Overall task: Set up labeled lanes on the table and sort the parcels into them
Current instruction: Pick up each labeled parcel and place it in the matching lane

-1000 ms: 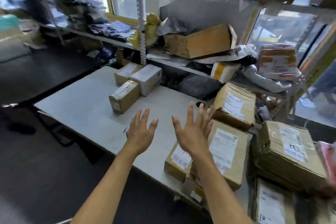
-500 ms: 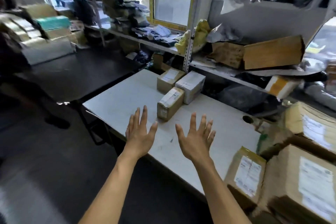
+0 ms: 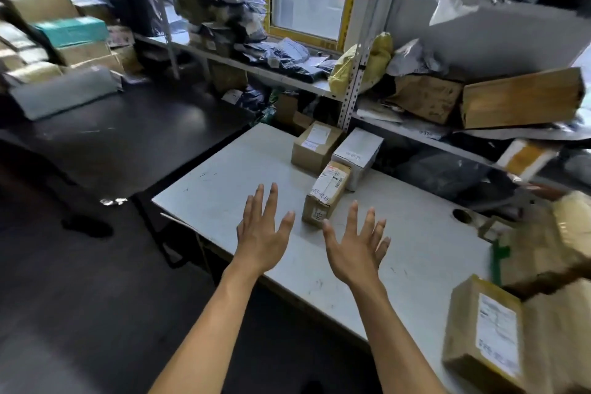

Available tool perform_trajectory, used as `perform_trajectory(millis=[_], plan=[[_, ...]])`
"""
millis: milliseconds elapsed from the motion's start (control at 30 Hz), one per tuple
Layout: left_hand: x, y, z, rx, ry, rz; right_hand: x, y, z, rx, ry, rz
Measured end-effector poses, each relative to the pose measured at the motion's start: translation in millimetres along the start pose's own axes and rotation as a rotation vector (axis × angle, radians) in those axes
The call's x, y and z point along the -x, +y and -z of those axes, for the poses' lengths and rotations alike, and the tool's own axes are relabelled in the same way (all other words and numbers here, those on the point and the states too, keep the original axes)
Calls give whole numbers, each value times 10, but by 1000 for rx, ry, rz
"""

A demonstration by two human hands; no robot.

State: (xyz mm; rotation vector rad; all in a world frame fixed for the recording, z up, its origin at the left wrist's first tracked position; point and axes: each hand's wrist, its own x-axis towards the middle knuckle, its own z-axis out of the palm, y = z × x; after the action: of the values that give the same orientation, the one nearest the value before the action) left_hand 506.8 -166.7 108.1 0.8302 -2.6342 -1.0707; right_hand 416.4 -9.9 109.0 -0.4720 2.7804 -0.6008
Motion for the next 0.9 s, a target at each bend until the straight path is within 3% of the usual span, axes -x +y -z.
perform_trajectory(millis=[633, 800, 900], plan=[[-2035, 241, -420, 3, -92, -37, -1886, 39, -75, -250, 28, -204], [-2403, 268, -555, 208, -183, 32, -2179, 61, -125, -368, -12, -316], [-2661, 259, -600, 401, -276, 118, -2426, 73, -176, -592, -43, -446]])
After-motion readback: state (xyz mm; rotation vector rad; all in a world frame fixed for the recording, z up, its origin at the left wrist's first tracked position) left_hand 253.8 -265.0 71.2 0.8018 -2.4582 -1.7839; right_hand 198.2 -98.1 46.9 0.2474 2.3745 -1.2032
